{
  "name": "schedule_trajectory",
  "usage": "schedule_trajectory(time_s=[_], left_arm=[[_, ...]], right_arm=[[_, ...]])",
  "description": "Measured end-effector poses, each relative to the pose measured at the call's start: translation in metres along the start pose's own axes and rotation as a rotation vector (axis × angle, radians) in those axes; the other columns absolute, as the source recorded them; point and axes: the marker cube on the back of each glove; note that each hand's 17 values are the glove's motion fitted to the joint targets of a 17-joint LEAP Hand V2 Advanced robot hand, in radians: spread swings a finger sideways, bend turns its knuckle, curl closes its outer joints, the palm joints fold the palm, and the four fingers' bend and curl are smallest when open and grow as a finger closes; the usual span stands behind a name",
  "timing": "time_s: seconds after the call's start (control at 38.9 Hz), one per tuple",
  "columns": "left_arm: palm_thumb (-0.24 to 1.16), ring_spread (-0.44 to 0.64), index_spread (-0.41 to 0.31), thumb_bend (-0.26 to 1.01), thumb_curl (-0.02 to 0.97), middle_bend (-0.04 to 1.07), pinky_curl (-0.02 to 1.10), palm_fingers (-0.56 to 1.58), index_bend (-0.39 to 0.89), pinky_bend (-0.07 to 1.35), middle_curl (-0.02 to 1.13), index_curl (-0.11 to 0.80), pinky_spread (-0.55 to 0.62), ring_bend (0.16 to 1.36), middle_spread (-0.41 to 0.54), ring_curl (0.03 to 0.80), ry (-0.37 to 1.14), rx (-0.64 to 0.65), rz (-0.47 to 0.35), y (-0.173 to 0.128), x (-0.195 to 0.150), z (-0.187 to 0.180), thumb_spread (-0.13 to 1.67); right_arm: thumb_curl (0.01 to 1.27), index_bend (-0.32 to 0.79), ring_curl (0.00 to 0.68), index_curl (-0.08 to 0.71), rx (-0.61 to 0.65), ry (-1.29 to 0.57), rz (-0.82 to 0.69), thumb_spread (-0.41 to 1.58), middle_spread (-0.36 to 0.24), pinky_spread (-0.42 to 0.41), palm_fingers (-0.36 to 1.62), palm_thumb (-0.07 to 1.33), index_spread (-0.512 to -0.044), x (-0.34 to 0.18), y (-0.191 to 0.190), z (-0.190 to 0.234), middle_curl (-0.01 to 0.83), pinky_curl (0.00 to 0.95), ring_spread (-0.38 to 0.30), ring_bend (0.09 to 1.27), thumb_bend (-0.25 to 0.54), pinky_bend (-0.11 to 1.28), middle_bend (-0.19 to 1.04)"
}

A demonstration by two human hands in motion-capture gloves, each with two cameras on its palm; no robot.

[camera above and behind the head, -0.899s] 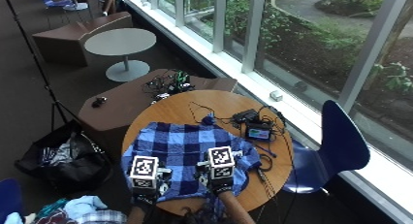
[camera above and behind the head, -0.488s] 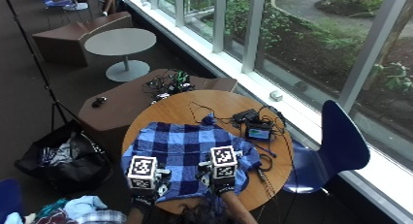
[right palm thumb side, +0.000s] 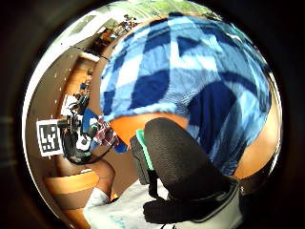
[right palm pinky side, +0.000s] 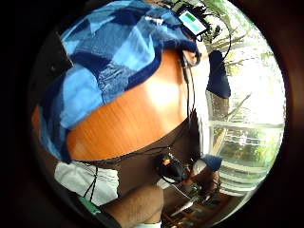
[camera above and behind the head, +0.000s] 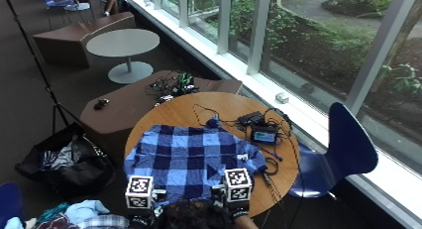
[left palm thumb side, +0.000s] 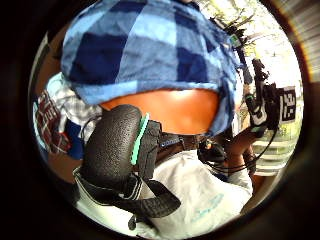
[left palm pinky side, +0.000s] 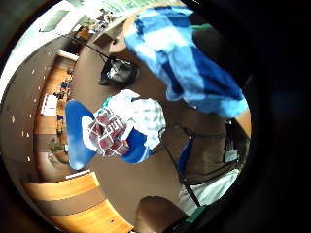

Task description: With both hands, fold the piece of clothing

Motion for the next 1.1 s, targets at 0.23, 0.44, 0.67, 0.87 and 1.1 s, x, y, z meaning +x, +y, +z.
schedule_trajectory(time_s=[0.23, 0.44, 0.67, 0.87, 1.1], left_arm=[[0.19, 0.14, -0.120, 0.00, 0.248, 0.23, 0.27, 0.31, 0.14, 0.56, 0.34, 0.195, 0.31, 0.64, -0.008, 0.286, 0.010, -0.060, 0.000, -0.007, -0.010, 0.033, 1.16], [0.28, 0.05, -0.154, 0.03, 0.266, 0.23, 0.25, 0.56, 0.29, 0.46, 0.34, 0.291, 0.23, 0.57, -0.078, 0.265, -0.090, 0.395, -0.056, -0.033, -0.020, 0.032, 1.26], [0.60, -0.28, -0.272, 0.14, 0.354, 0.39, 0.25, 1.17, 0.29, 0.31, 0.41, 0.350, -0.07, 0.63, -0.269, 0.317, -0.190, 0.475, -0.025, 0.007, -0.030, -0.008, 1.20], [0.74, -0.37, -0.307, 0.13, 0.397, 0.38, 0.30, 1.24, 0.22, 0.29, 0.45, 0.376, -0.19, 0.70, -0.325, 0.378, -0.033, 0.428, 0.156, 0.060, -0.014, -0.077, 1.08], [0.75, -0.41, -0.313, 0.06, 0.402, 0.40, 0.35, 1.32, 0.12, 0.34, 0.46, 0.364, -0.29, 0.83, -0.357, 0.431, -0.184, 0.267, 0.223, -0.012, -0.043, -0.110, 1.05]], right_arm=[[0.26, 0.12, 0.206, 0.204, -0.125, -0.022, -0.014, 1.16, 0.034, 0.259, 0.06, 0.26, -0.323, 0.002, 0.002, 0.039, 0.291, 0.302, 0.148, 0.31, -0.014, 0.47, 0.23], [0.29, 0.18, 0.236, 0.229, 0.008, -0.038, -0.025, 1.16, 0.010, 0.232, 0.25, 0.36, -0.311, 0.004, -0.007, 0.041, 0.313, 0.280, 0.069, 0.41, 0.010, 0.38, 0.25], [0.37, 0.41, 0.262, 0.334, 0.246, -0.010, -0.134, 1.23, -0.148, 0.036, 0.96, 0.77, -0.306, 0.018, -0.002, 0.015, 0.343, 0.249, -0.149, 0.45, 0.206, 0.24, 0.28], [0.39, 0.25, 0.367, 0.377, 0.031, 0.043, -0.337, 1.20, -0.234, -0.102, 1.22, 0.93, -0.293, 0.035, 0.044, -0.047, 0.399, 0.301, -0.254, 0.63, 0.252, 0.22, 0.35], [0.39, 0.08, 0.413, 0.319, -0.304, 0.002, -0.443, 1.12, -0.261, -0.170, 1.19, 0.98, -0.314, 0.061, -0.039, -0.103, 0.432, 0.343, -0.285, 0.70, 0.209, 0.30, 0.39]])
